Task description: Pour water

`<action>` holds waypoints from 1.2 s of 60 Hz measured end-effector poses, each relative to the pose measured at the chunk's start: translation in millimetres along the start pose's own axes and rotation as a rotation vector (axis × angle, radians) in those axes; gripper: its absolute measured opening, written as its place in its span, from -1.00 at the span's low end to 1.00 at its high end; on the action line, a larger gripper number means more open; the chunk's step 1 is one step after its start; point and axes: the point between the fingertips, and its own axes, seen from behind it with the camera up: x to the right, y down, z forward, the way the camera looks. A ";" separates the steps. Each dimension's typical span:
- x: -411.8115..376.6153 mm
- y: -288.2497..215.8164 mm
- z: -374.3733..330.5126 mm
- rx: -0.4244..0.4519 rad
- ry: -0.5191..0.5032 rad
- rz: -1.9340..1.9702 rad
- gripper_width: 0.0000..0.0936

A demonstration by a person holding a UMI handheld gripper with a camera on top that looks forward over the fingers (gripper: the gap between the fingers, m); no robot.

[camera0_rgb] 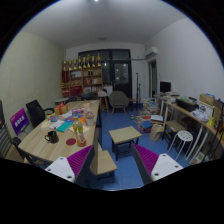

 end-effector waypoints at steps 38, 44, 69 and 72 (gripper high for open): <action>-143.7 22.1 23.9 0.015 0.047 -0.011 0.71; -183.8 29.0 68.8 0.024 0.003 -0.010 0.71; -233.8 63.2 358.8 0.074 -0.043 -0.010 0.71; -233.0 65.3 384.4 0.073 -0.042 0.009 0.71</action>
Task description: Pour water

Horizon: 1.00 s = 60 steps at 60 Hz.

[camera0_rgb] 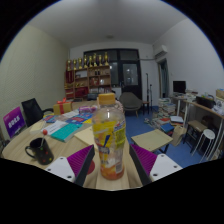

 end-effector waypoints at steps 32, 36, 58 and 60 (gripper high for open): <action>-16.4 -54.5 30.7 -0.075 0.111 -0.519 -0.32; -42.9 -74.2 26.3 -0.071 0.137 -0.778 -0.32; -137.7 -86.0 25.3 -0.140 0.229 -2.141 -0.31; -134.4 -87.9 14.7 -0.177 0.228 -2.204 -0.32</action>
